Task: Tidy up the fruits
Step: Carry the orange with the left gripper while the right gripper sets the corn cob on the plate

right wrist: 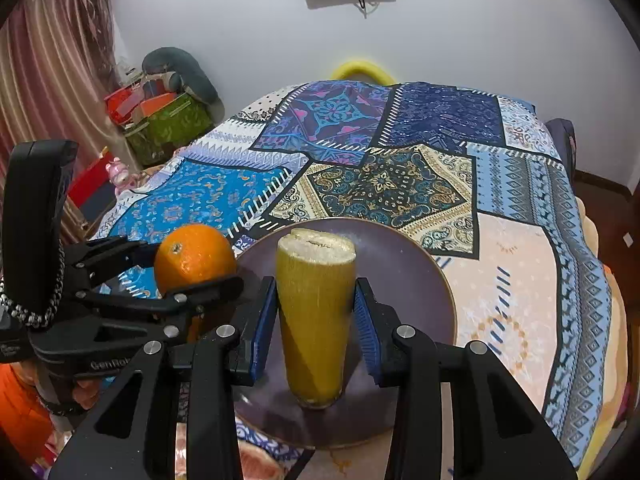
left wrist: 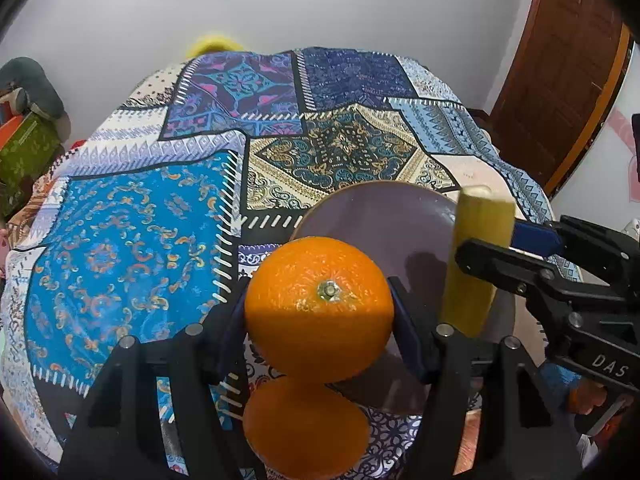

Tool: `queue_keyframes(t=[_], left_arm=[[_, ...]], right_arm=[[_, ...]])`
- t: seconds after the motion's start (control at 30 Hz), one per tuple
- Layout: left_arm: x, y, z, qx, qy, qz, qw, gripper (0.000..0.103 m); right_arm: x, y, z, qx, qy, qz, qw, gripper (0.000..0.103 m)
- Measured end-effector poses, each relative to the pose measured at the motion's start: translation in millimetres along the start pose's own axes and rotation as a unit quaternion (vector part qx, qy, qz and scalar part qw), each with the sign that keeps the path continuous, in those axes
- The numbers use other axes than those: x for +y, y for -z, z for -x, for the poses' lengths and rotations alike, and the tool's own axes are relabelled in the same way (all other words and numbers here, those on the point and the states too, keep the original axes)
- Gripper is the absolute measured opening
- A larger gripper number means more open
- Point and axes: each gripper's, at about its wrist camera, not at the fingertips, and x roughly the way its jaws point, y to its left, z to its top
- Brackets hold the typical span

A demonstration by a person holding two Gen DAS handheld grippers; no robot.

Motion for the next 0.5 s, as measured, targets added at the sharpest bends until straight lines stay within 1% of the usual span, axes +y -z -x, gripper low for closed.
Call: queue_keyframes(t=[0.07,0.13,0.23,0.3,0.4,0.5], left_arm=[[2,-1,-5,0.012,0.009,0.002,0.9999,0.065],[6,-1,-12,0.028,0.025,0.014,0.9992,0.065],[6,0,-17,0.039,0.032,0.018,0.9985,0.065],[5,1,-17,0.036,0.033,0.016,0.9987,0.065],[3,-1,-12,0.020,0.037,0.014,0.9990,0.067],[0,-2,-7,0.015,0.033,0.009,0.9993,0.069]], right_arm=[[-1,-2,-4,0.000,0.001,-0.004,1.000,0.035],[-4,-4,-8,0.002,-0.001,-0.010,1.000,0.035],[-8,-6,-13,0.007,-0.006,-0.018,1.000,0.035],[-8,-7,-15,0.009,-0.004,-0.015,1.000,0.036],[-7,-7,-16,0.009,0.011,-0.004,1.000,0.038],[-12,-7,-16,0.011,0.008,-0.010,1.000,0.038]])
